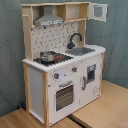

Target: Play with the kitchen

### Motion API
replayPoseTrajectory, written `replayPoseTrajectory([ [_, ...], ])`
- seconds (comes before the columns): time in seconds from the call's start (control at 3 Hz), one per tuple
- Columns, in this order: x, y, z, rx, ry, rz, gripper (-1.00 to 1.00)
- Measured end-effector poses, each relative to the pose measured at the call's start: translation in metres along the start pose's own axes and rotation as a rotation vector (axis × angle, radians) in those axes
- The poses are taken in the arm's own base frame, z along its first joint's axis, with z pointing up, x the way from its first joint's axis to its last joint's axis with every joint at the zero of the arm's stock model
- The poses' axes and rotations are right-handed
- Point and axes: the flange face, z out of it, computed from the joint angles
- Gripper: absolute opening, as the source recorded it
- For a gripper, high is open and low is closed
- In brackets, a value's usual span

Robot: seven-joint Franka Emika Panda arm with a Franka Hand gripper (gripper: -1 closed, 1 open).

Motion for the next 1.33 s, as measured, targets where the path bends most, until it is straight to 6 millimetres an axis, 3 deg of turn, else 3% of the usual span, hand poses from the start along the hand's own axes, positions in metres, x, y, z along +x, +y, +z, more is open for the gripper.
replayPoseTrajectory([
  [0.67, -0.01, 0.002, 0.034, 0.083, 0.056, 0.072, 1.0],
  [1.33, -0.047, 0.003, 0.091, 0.141, 0.031, 0.107, 1.0],
])
